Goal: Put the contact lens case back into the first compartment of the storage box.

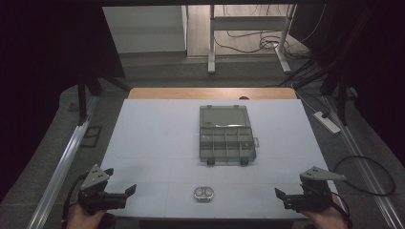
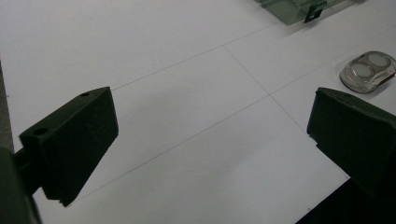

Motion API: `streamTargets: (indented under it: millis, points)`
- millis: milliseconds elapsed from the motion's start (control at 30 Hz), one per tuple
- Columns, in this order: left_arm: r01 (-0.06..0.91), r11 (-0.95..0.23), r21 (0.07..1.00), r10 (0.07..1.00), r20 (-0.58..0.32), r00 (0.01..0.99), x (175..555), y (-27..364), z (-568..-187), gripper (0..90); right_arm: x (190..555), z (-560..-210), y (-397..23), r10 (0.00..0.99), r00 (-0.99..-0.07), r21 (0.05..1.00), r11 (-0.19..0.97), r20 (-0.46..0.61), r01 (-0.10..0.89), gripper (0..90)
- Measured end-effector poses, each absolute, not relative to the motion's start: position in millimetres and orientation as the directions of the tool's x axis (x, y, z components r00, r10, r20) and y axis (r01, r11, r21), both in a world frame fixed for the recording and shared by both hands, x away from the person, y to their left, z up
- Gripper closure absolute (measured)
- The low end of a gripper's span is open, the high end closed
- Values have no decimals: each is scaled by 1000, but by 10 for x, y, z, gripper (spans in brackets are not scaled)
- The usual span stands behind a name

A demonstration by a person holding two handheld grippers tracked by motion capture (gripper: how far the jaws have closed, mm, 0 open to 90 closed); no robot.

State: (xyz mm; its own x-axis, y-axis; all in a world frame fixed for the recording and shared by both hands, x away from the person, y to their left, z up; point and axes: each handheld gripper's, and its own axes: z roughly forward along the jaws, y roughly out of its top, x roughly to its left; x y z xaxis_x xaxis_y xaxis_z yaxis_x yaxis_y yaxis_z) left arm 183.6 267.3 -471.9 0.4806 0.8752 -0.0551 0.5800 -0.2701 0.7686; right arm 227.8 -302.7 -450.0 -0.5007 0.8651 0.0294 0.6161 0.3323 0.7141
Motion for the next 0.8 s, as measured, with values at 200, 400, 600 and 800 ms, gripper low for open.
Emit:
streamTargets:
  millis: [200,400,600,800]
  points:
    - [581,-275,766,874,-52,483,1836,2673,-4721,22,2286,-4501,-3034,870,-491,711,320,40,626,0]
    - [584,-276,763,874,-54,484,1841,2671,-4722,24,2297,-4505,-3037,871,-489,703,319,46,635,0]
    - [585,-276,763,874,-54,483,1842,2673,-4722,25,2309,-4510,-3036,871,-488,696,320,51,643,0]
    - [589,-269,762,873,-66,484,1845,2681,-4723,27,2318,-4514,-3035,871,-489,690,322,53,648,0]
